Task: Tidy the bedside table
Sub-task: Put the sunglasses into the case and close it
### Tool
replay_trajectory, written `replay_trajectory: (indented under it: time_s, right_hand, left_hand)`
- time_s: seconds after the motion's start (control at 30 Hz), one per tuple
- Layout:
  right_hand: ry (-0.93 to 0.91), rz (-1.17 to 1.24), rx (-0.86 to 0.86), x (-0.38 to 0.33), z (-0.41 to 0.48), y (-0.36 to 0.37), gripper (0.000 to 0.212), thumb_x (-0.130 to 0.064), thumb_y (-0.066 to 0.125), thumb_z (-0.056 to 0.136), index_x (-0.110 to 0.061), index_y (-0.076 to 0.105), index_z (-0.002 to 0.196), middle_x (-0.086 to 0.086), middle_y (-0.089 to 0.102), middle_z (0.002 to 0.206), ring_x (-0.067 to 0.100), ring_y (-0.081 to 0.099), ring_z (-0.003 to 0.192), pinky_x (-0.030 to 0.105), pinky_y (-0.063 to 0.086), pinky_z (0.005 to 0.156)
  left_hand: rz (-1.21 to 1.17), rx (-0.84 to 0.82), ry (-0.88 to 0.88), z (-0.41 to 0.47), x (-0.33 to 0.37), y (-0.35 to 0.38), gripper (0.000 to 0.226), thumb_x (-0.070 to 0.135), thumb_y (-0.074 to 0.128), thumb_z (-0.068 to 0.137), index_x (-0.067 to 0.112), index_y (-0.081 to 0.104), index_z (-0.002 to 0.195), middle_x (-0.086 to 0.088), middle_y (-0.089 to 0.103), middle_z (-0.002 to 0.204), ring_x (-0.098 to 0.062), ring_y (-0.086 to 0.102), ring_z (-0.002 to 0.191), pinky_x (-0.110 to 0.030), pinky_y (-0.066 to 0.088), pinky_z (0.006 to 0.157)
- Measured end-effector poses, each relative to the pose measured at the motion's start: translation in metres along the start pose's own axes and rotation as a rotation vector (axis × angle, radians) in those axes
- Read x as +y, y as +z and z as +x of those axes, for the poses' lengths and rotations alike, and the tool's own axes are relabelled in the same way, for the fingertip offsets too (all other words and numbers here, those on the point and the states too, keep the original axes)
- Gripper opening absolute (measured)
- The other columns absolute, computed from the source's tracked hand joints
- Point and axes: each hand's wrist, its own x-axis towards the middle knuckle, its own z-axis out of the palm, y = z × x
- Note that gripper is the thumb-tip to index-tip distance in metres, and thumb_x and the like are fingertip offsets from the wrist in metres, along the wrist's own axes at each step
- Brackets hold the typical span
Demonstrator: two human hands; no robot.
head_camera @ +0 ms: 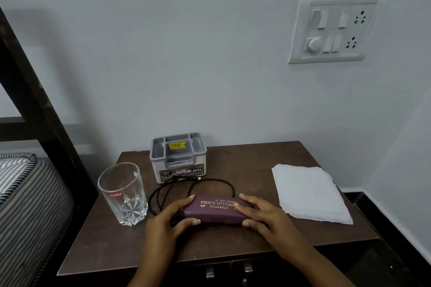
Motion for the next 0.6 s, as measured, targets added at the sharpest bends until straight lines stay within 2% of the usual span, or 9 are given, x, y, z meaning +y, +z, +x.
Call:
replay_trajectory:
  time_s: [0.2, 0.3, 0.4, 0.47, 0.53, 0.6]
  right_hand:
    - [-0.024, 0.002, 0.053, 0.001, -0.002, 0.001, 0.049, -0.033, 0.065, 0.084, -0.062, 0.047, 0.119, -0.024, 0.043, 0.137, -0.012, 0.036, 0.126, 0.006, 0.036, 0.099]
    - [-0.046, -0.014, 0.031, 0.0, -0.001, -0.004, 0.049, -0.033, 0.066, 0.084, -0.065, 0.046, 0.116, -0.028, 0.043, 0.134, -0.012, 0.036, 0.126, 0.011, 0.039, 0.101]
    - [-0.051, 0.004, 0.03, 0.002, 0.003, -0.023, 0.046, -0.035, 0.068, 0.082, -0.054, 0.05, 0.12, -0.027, 0.047, 0.132, -0.009, 0.039, 0.126, 0.014, 0.042, 0.1]
    - [-0.045, 0.0, 0.034, 0.006, 0.009, -0.044, 0.052, -0.031, 0.071, 0.08, -0.05, 0.049, 0.123, -0.027, 0.048, 0.129, -0.006, 0.042, 0.125, 0.013, 0.043, 0.098]
    - [-0.058, -0.035, 0.043, 0.014, 0.02, -0.067, 0.054, -0.028, 0.071, 0.079, -0.046, 0.05, 0.126, -0.026, 0.05, 0.126, 0.0, 0.045, 0.123, 0.012, 0.043, 0.097]
    - [-0.009, -0.052, 0.032, 0.025, 0.036, -0.09, 0.056, -0.021, 0.071, 0.082, -0.041, 0.048, 0.129, -0.018, 0.049, 0.128, 0.004, 0.046, 0.123, 0.009, 0.042, 0.095]
  left_hand:
    - [0.033, -0.021, 0.001, -0.001, 0.0, -0.002, 0.065, 0.011, 0.086, 0.055, 0.06, 0.063, 0.091, 0.039, 0.065, 0.088, 0.013, 0.061, 0.089, 0.0, 0.043, 0.076]
    - [0.087, -0.047, 0.005, -0.002, 0.003, -0.005, 0.068, 0.014, 0.09, 0.05, 0.058, 0.062, 0.095, 0.041, 0.064, 0.089, 0.012, 0.062, 0.089, 0.001, 0.042, 0.076]
    - [0.123, -0.054, 0.031, 0.002, 0.014, -0.001, 0.057, 0.016, 0.088, 0.052, 0.049, 0.068, 0.094, 0.044, 0.061, 0.094, 0.016, 0.06, 0.091, 0.003, 0.04, 0.077]
    - [0.142, -0.052, 0.07, 0.012, 0.025, 0.009, 0.054, 0.019, 0.087, 0.056, 0.046, 0.066, 0.097, 0.044, 0.06, 0.098, 0.019, 0.056, 0.096, 0.003, 0.038, 0.079]
    - [0.142, -0.069, 0.088, 0.028, 0.037, 0.027, 0.053, 0.023, 0.084, 0.061, 0.043, 0.064, 0.105, 0.035, 0.064, 0.1, 0.015, 0.056, 0.099, -0.002, 0.039, 0.085]
    - [0.128, -0.09, 0.091, 0.052, 0.045, 0.048, 0.053, 0.023, 0.081, 0.065, 0.037, 0.062, 0.112, 0.027, 0.061, 0.105, 0.01, 0.056, 0.1, -0.012, 0.043, 0.091]
